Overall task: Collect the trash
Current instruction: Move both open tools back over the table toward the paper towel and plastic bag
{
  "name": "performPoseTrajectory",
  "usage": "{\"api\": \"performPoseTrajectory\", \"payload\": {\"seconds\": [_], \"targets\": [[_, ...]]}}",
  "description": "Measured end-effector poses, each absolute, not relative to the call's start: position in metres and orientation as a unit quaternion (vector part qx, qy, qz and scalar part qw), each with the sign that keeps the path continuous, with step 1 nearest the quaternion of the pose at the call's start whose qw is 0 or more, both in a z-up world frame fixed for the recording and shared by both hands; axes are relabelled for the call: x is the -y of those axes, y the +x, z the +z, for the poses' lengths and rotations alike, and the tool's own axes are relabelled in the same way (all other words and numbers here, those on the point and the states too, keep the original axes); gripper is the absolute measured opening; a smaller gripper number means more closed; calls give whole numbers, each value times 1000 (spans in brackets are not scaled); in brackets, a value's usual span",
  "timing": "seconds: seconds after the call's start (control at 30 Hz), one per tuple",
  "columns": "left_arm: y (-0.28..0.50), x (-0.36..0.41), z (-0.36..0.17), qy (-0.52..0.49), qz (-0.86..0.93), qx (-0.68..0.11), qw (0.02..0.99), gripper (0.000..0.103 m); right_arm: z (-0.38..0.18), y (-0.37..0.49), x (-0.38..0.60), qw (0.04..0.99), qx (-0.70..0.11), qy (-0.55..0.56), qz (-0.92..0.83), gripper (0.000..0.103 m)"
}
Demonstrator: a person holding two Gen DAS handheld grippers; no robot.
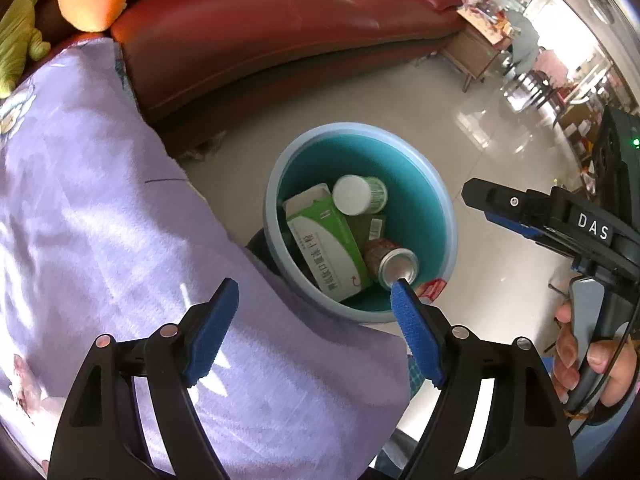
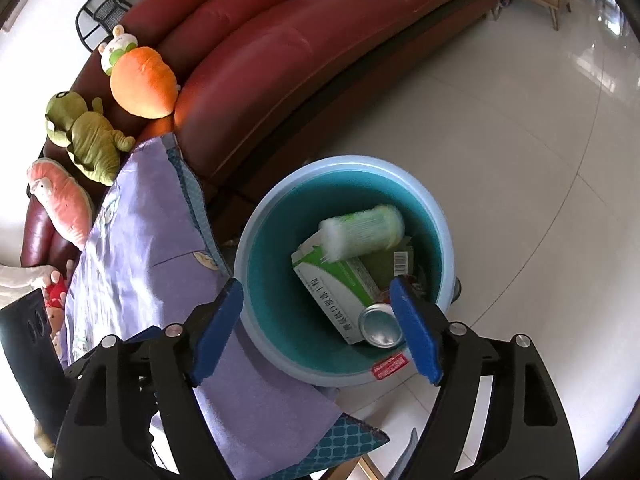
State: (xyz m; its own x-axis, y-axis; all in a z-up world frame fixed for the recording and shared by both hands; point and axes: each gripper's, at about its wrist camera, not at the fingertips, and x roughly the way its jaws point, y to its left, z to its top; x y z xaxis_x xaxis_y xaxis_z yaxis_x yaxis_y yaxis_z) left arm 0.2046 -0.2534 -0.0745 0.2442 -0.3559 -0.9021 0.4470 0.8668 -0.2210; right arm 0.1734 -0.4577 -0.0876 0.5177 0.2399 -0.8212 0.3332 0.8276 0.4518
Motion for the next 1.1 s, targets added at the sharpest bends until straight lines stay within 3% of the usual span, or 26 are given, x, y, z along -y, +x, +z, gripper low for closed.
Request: {"api": "performPoseTrajectory", "payload": {"seconds": [0.4,1.1], "targets": [[194,211,-60,6,-237,-548,802,80,-65,171,420,827,-496,264,-10,73],[130,22,-21,-72,-147,-506,847,87,-24,165,267,835,-514,180,73,74]]}}
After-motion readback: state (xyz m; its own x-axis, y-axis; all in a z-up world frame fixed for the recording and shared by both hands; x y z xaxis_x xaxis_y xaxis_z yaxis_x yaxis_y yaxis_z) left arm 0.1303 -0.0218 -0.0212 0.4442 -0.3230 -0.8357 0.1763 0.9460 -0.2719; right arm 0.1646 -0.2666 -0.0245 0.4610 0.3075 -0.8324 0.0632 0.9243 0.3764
